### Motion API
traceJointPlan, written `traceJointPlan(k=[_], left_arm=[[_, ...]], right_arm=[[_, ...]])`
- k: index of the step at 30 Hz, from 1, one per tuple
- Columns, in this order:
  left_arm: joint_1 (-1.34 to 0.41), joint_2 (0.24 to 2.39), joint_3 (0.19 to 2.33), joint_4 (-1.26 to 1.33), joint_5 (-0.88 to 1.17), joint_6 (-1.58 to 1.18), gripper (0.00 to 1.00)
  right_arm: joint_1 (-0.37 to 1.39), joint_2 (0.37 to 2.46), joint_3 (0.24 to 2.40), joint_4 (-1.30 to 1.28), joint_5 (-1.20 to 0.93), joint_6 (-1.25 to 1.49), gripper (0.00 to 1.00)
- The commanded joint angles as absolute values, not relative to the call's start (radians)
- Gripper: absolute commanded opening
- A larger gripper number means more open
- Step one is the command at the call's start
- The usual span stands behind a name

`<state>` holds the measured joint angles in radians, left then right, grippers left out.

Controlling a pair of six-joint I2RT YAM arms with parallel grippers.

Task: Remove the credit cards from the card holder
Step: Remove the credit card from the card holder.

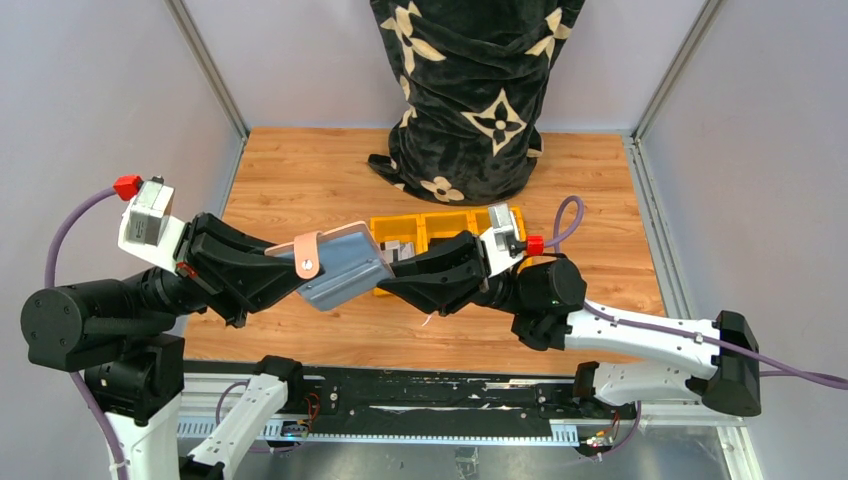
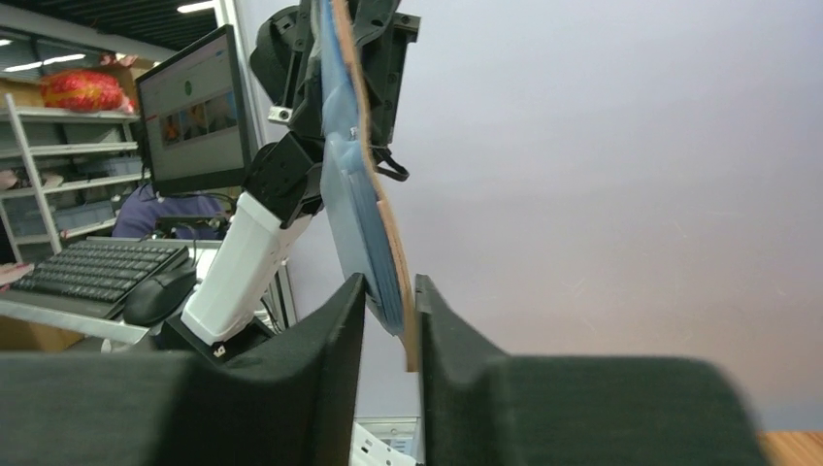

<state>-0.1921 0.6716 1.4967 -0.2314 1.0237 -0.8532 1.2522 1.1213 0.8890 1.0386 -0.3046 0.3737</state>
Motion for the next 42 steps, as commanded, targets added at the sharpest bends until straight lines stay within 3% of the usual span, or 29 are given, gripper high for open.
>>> traceJointPlan(k=[1, 5, 7, 12, 15, 18, 27, 30, 33, 38, 40, 42], left_arm=[[-0.193, 0.685, 1.525, -0.213, 1.033, -0.874, 0.00], [-0.193, 0.674, 1.496, -0.262, 1.013, -0.819, 0.01], [-0.193, 0.659, 1.445, -0.281, 1.001, -0.787, 0.06], [-0.193, 0.633, 1.367, -0.289, 0.992, -0.763, 0.69], [-0.193, 0.621, 1.357, -0.348, 1.014, -0.686, 0.84], [-0.193, 0.595, 1.335, -0.404, 1.033, -0.631, 0.86], [-0.193, 0.554, 1.346, -0.523, 1.044, -0.498, 0.85], [-0.193, 0.545, 1.351, -0.558, 0.989, -0.422, 0.80], [-0.193, 0.554, 1.348, -0.560, 0.969, -0.409, 0.66], [-0.193, 0.578, 1.354, -0.532, 0.977, -0.456, 0.27], [-0.193, 0.583, 1.351, -0.494, 0.990, -0.508, 0.17], [-0.193, 0.590, 1.350, -0.453, 1.005, -0.571, 0.10]], right_arm=[[1.266, 1.141, 0.882, 1.090, -0.393, 0.400, 0.21], [1.266, 1.165, 0.901, 1.149, -0.453, 0.467, 0.08], [1.266, 1.176, 0.922, 1.159, -0.488, 0.495, 0.00], [1.266, 1.180, 0.946, 1.137, -0.473, 0.535, 0.00], [1.265, 1.154, 0.934, 1.095, -0.419, 0.529, 0.00], [1.265, 1.131, 0.939, 1.042, -0.378, 0.507, 0.00], [1.266, 1.114, 0.991, 0.878, -0.305, 0.454, 0.00], [1.268, 1.124, 1.004, 0.862, -0.324, 0.455, 0.00], [1.276, 1.136, 1.021, 0.842, -0.340, 0.456, 0.00], [1.280, 1.138, 1.026, 0.846, -0.376, 0.459, 0.00], [1.280, 1.138, 1.026, 0.852, -0.393, 0.460, 0.00], [1.281, 1.140, 1.018, 0.869, -0.420, 0.464, 0.11]])
